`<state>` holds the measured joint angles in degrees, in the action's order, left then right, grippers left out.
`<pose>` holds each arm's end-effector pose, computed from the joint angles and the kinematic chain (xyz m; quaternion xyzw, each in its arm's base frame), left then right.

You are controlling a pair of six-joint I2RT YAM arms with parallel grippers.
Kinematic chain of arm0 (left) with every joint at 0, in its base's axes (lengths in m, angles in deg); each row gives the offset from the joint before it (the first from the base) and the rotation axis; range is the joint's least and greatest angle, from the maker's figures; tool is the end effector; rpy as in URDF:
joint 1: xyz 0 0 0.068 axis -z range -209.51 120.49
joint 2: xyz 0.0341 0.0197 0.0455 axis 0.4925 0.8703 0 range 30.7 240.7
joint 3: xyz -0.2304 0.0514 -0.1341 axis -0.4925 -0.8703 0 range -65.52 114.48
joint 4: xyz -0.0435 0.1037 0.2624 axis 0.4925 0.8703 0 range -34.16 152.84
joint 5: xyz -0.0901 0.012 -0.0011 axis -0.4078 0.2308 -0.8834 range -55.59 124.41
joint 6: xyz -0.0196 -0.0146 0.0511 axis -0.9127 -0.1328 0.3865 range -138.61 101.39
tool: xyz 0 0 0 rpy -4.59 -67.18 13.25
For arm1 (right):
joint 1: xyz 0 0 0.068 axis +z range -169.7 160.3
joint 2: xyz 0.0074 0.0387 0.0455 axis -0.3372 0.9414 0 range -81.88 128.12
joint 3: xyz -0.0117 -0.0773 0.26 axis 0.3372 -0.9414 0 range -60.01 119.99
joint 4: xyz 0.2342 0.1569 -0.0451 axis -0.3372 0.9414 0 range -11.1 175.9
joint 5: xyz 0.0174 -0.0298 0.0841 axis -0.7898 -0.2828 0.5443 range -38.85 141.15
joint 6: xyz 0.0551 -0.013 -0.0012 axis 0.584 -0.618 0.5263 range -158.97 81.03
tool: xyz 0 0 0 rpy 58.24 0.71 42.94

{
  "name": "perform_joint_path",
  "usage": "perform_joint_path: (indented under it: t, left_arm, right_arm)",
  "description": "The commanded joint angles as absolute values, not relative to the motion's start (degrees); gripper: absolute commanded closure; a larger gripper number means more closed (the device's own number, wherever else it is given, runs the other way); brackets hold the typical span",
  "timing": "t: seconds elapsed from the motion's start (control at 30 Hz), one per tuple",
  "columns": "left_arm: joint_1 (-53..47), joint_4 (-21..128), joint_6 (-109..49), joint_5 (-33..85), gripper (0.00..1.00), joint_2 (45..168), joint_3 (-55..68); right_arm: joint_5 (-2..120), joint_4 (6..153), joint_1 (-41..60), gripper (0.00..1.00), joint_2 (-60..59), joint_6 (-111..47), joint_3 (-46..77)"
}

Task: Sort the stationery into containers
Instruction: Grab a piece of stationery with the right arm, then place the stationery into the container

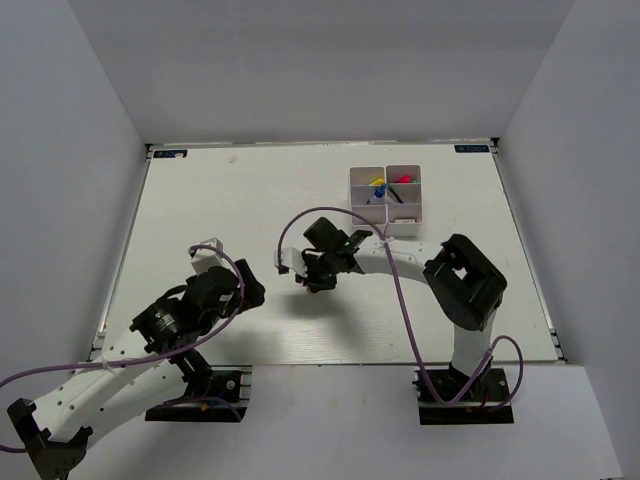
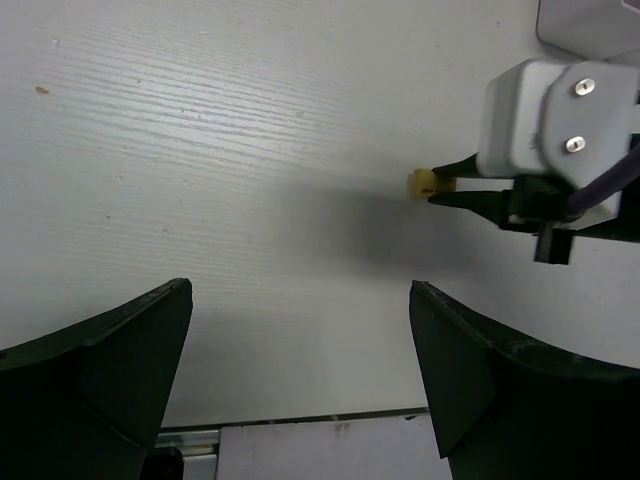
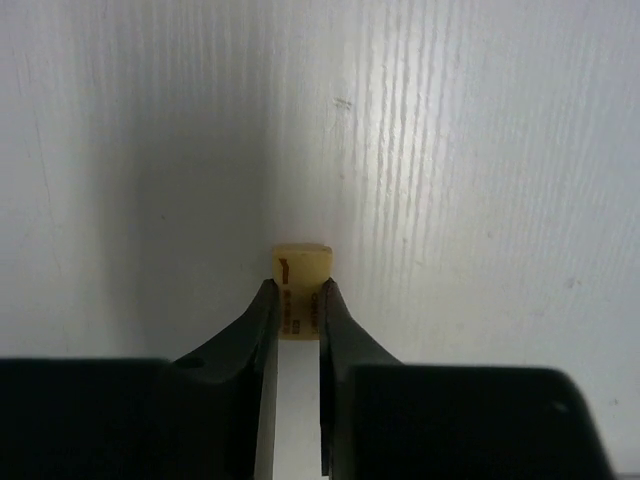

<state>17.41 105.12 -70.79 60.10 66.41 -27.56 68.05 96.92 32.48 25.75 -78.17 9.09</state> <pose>0.1146 -0.0973 0.2571 -0.1230 0.9025 -0.1375 0.3891 0.2424 0.3311 0.1488 -0.7075 0.6314 0.1720 0.2668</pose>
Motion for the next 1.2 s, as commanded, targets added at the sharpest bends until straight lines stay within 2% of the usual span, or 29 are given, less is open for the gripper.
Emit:
perform_joint_path:
  t: [0.0, 0.37, 0.7, 1.0, 1.1, 1.17]
  left_arm:
    - [17.25, 103.75, -71.96, 59.46, 0.01, 66.3, -28.07]
    - [17.25, 98.91, -70.38, 58.32, 0.01, 67.44, -30.45]
    - [17.25, 95.84, -68.71, 57.26, 0.01, 69.81, -31.5]
    - [17.25, 94.07, -67.65, 56.21, 0.01, 71.49, -31.5]
    - [17.25, 93.55, -67.65, 56.21, 0.01, 72.01, -31.5]
    - [17.25, 93.55, -67.65, 56.21, 0.01, 72.01, -31.5]
  right_arm:
    - [68.37, 99.91, 30.14, 1.0, 19.55, -77.55, 10.47]
    - [62.84, 102.19, 20.03, 1.0, 11.29, -78.69, 10.13]
    - [60.55, 102.01, 8.52, 1.0, 11.37, -80.54, 13.46]
    - [61.43, 101.58, 3.78, 1.0, 13.39, -81.94, 14.87]
    - [61.43, 101.14, 4.99, 1.0, 15.06, -81.86, 15.93]
    - [61.17, 100.78, 4.91, 0.97, 16.46, -81.42, 16.98]
